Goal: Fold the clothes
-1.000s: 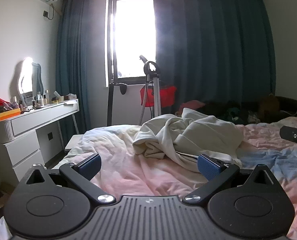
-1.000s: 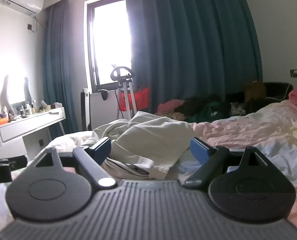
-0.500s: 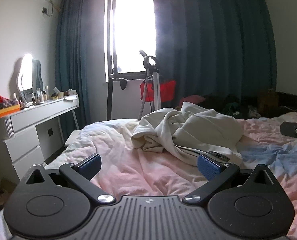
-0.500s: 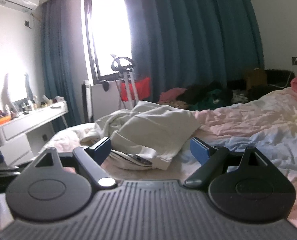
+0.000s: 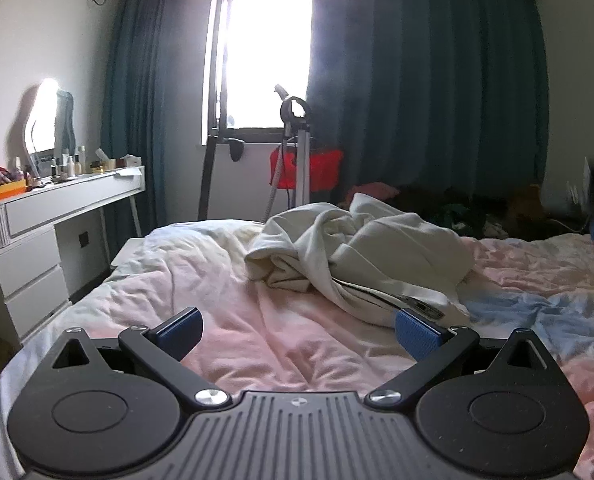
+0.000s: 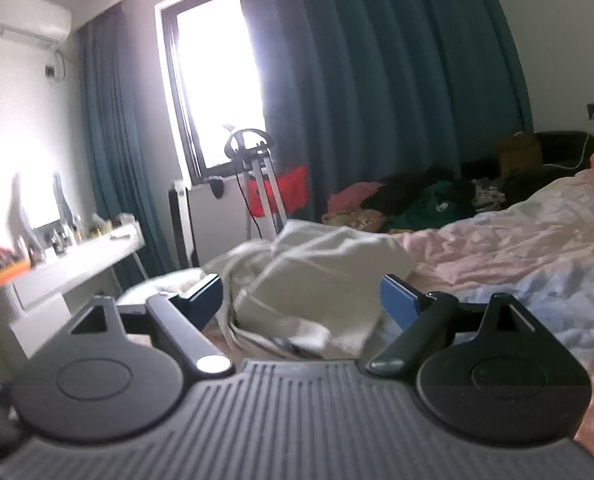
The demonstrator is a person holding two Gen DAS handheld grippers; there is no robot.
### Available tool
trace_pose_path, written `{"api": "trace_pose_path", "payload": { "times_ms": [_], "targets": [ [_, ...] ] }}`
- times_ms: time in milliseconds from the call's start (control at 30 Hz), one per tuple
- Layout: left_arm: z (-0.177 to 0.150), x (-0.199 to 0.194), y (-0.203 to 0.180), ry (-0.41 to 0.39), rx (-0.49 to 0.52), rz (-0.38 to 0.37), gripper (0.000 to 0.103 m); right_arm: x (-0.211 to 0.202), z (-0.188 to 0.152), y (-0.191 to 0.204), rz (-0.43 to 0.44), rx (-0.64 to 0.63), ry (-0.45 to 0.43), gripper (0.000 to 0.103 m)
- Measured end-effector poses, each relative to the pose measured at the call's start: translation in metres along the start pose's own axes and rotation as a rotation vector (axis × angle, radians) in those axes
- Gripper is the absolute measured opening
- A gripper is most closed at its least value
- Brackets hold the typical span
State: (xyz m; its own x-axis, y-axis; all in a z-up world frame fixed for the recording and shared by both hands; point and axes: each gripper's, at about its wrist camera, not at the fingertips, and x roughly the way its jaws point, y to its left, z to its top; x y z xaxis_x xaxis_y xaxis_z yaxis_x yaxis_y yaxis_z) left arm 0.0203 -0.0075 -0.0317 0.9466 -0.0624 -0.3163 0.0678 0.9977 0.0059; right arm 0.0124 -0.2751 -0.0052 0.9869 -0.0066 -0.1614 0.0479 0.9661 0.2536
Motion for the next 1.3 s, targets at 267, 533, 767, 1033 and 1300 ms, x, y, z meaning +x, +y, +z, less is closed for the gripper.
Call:
{"api": "trace_pose_path", "payload": {
  "times_ms": [267,533,767,1033,1300],
  "targets": [
    [-0.008,0.013,0.0,0.011,-0.003,0.0,0.103,0.024,0.041,-0.006,-0.025,-0.062,-0.048,0.032],
    [-0.022,0.047,-0.027,0.094,0.096,-0.113,0.103,0.034,0.021,-0.041,-0.069,0.095,0.019,0.032],
    [-0.033,0.116,-0.107,0.122,0.301,-0.175,0.098,0.044,0.019,-0.084,-0.172,0.162,0.004,0.033],
    [-0.043,0.185,-0.207,0.07,0.462,-0.166,0.097,0.057,0.005,-0.123,-0.29,0.175,0.024,0.049],
    [-0.04,0.236,-0.228,0.02,0.488,-0.047,0.049,0.094,-0.018,-0.146,-0.271,0.259,0.089,0.054]
  ]
}}
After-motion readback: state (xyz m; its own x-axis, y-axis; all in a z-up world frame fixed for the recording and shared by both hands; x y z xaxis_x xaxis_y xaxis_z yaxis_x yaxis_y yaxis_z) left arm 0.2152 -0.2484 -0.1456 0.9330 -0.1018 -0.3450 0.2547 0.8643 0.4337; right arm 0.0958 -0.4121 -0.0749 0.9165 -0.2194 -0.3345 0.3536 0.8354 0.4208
